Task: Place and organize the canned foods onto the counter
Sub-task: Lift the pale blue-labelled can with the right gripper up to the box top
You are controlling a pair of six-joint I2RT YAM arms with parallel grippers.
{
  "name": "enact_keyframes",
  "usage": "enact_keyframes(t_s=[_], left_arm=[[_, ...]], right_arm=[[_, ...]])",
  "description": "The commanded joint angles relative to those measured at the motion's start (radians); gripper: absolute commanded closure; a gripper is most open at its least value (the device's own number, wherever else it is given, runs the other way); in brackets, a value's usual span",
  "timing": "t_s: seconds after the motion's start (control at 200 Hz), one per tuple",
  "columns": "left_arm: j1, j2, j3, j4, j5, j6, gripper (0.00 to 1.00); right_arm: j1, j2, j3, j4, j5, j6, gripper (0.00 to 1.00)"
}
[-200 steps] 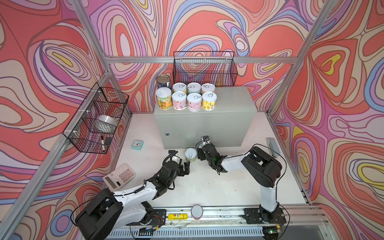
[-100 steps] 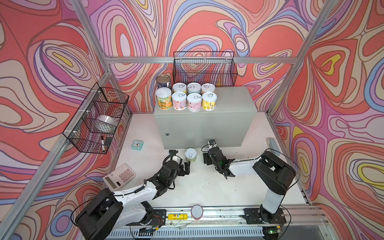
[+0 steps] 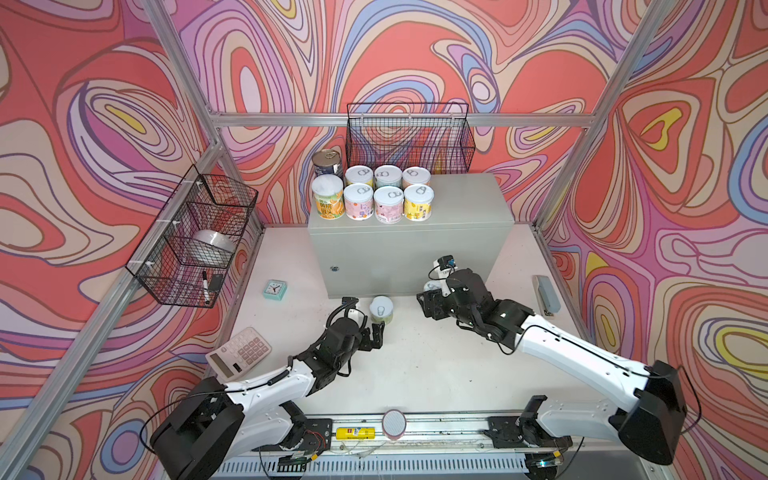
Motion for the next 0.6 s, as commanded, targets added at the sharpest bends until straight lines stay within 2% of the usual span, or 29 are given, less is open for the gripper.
enact_keyframes(t_s=[0.0,0.15,0.255,0.416,0.596], left_arm=[[0.005,-0.016,0.049,-0.049,0.056,0.024,0.03],[0.005,-0.050,0.078,-0.101,0.079,0.039,0.03],[0.005,-0.080,0.094,-0.139,0.068,0.063,0.04],[0.005,-0.095,0.094,-0.137,0.056,0.069,0.04],[0.005,-0.103,0.076,-0.119,0.050,0.059,0.04]], right_arm=[[-0.008,0.018,0.268,-0.304,0.038,-0.023,1.00],[-0.008,0.139,0.658,-0.530,0.177,-0.067,1.00],[-0.012,0.206,0.863,-0.581,0.274,-0.125,1.00],[-0.071,0.305,1.046,-0.557,0.302,-0.202,1.00],[-0.162,0.365,1.084,-0.422,0.261,-0.266,1.00]])
